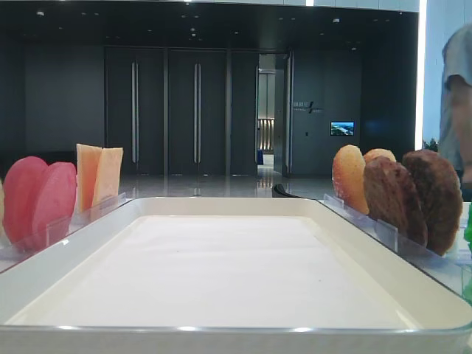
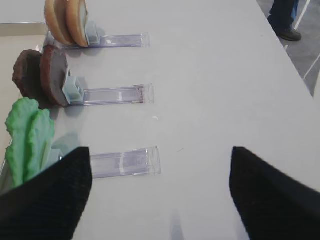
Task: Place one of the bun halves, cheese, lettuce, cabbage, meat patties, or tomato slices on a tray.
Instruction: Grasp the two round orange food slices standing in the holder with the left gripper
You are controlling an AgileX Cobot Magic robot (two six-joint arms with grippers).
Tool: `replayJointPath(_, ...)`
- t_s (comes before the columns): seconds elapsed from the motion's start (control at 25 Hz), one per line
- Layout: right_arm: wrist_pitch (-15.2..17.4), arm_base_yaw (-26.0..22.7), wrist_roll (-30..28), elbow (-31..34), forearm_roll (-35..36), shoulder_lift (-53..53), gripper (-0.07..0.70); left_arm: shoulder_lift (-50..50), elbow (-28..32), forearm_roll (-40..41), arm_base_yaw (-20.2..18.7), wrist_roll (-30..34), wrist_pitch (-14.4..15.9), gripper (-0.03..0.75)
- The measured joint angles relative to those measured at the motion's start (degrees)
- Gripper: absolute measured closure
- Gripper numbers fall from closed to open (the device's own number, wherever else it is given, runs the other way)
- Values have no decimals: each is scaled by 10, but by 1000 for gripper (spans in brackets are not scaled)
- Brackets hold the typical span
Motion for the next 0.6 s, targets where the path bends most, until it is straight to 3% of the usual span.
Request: replayJointPath(0.6,0,0,0,0,0,0,84,11,0,-59,0,-1,0,256)
